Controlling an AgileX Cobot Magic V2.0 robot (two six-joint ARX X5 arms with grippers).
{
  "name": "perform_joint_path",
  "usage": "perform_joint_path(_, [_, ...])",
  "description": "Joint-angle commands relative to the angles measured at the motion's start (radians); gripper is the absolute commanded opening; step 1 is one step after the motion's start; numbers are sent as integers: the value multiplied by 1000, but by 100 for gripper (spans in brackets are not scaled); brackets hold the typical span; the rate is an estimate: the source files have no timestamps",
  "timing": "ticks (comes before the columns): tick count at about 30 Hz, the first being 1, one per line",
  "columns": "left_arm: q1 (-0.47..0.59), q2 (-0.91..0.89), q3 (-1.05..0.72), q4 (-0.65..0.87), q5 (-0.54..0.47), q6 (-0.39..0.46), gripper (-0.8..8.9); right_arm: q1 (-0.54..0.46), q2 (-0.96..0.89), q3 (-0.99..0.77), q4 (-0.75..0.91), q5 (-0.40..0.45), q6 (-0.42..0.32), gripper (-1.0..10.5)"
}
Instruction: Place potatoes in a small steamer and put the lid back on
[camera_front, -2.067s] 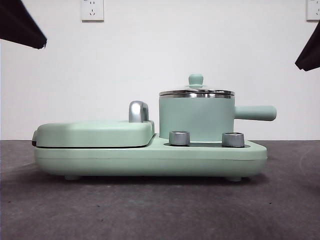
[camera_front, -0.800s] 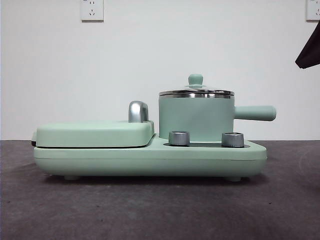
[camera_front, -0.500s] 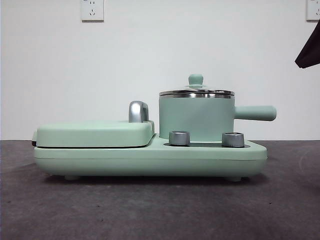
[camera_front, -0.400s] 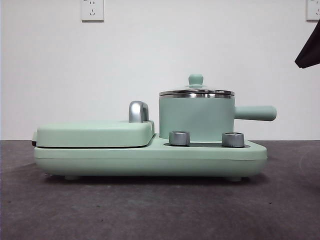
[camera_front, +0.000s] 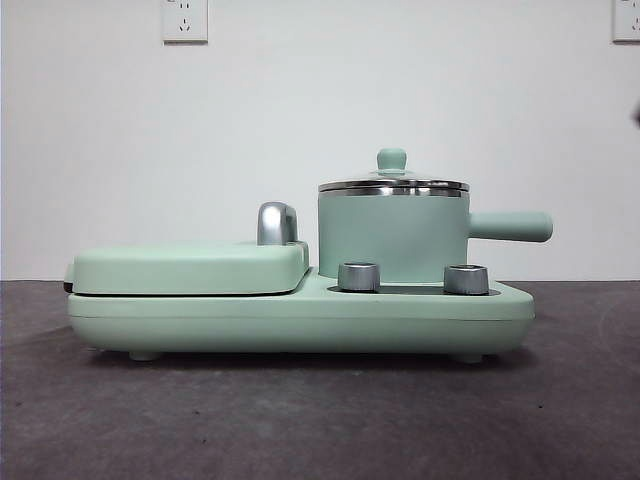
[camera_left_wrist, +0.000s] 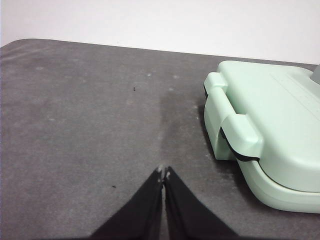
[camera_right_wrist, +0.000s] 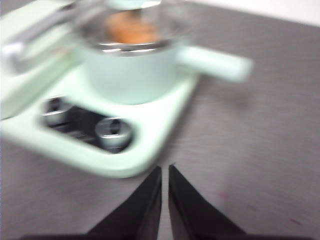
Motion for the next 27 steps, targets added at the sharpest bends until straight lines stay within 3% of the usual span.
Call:
perform_joint_path(1, [0, -1, -20, -4, 0, 2, 6, -93, -111, -109, 75, 10, -23, 20])
perform_joint_path(6, [0, -1, -20, -4, 0, 2, 6, -253, -306, -281, 164, -29, -42, 20])
perform_joint_path(11, [0, -1, -20, -4, 0, 2, 6, -341, -409, -378, 189, -51, -48, 20])
perform_joint_path(27, [0, -1, -20, -5, 0, 2, 6, -367, -455, -446, 246, -53, -21, 20])
